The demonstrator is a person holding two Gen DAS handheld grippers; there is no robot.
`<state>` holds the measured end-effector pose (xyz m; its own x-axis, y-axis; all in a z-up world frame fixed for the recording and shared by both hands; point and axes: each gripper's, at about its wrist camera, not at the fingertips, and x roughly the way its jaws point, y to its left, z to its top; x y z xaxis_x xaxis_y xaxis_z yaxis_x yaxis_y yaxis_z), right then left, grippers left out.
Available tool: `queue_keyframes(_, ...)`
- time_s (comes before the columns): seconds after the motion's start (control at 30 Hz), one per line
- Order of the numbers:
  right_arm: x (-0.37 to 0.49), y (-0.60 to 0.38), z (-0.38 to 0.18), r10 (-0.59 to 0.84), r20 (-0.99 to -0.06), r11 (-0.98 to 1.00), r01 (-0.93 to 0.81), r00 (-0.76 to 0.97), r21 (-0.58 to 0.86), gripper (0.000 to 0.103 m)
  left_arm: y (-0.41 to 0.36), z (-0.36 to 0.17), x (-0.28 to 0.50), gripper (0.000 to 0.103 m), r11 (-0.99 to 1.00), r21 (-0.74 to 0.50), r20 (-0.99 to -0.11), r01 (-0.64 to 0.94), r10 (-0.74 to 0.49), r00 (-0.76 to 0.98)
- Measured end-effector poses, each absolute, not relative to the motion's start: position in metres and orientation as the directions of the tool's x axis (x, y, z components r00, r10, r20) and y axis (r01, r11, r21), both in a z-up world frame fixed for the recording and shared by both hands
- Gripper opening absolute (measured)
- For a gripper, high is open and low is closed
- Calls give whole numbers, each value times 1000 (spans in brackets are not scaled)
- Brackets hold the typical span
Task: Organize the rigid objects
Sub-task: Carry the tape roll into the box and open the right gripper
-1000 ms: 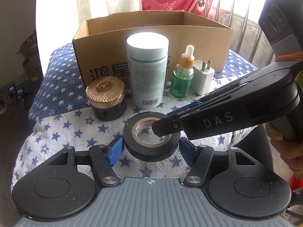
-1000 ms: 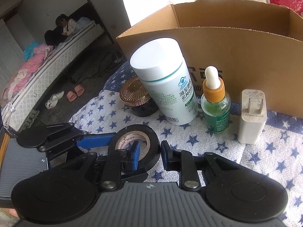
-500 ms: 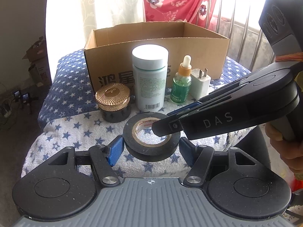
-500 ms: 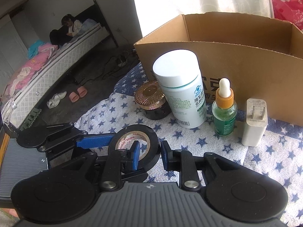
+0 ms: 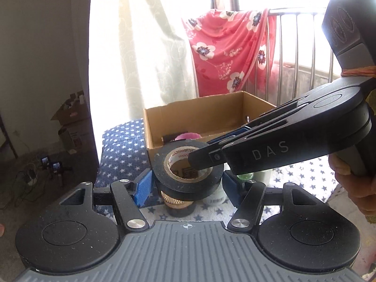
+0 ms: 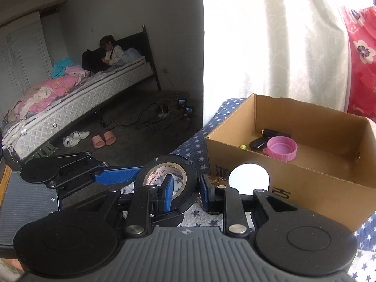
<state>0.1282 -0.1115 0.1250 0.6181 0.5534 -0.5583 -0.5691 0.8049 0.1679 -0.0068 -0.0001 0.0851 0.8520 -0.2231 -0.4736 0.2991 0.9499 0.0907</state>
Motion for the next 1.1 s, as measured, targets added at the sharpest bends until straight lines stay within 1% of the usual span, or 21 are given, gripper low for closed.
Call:
queue_keyframes(0.13, 154, -115, 152, 539, -547, 812, -568, 641, 136, 27, 0, 111, 25, 64, 940, 87, -454, 331, -258, 853)
queue_keyframes(0.23, 186, -123, 161, 525, -573, 823, -548, 630, 151, 27, -4, 121, 60, 64, 929, 59, -482, 367, -295, 825)
queue_keyframes(0.3, 209, -130, 160, 517, -598, 830, -530, 612, 176, 26, -9, 123, 89, 64, 920, 39, -519, 389, -315, 795)
queue_keyframes(0.43, 269, -147, 139, 504, -679, 844, -471, 533, 257, 26, -24, 111, 144, 64, 907, 6, -611, 421, -330, 719)
queue_keyframes(0.53, 308, -158, 111, 505, -739, 848, -416, 446, 329, 26, -30, 93, 187, 64, 898, -52, -702, 438, -344, 623)
queue_keyframes(0.67, 345, -171, 71, 523, -785, 840, -355, 331, 409, 26, -34, 63, 223, 64, 889, -104, -793, 446, -345, 502)
queue_keyframes(0.8, 367, -178, 42, 546, -805, 824, -322, 234, 466, 26, -36, 43, 236, 64, 885, -99, -840, 456, -320, 438)
queue_keyframes(0.93, 382, -174, 29, 558, -813, 813, -306, 167, 495, 26, -43, 37, 238, 64, 874, -15, -856, 485, -262, 446)
queue_keyframes(1.1, 391, -164, 14, 563, -822, 803, -291, 82, 521, 26, -42, 42, 248, 63, 871, -7, -869, 491, -249, 428)
